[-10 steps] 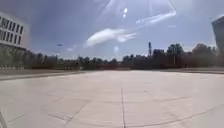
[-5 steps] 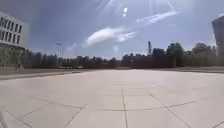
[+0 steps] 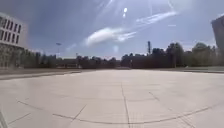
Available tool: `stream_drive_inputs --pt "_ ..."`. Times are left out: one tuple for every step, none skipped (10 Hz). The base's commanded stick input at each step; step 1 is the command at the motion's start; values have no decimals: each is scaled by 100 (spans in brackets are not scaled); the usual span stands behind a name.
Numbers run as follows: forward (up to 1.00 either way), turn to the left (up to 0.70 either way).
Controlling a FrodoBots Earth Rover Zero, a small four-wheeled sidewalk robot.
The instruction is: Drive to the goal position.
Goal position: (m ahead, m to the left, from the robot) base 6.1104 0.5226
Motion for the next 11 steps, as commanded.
stream_drive_inputs --pt "70 -1" --pt "70 -1" --pt "70 -1" --pt "70 -1" --pt "70 0" --pt "70 1" --pt "70 2" --pt "70 3" --pt "70 3" --pt "70 3" --pt "70 3"
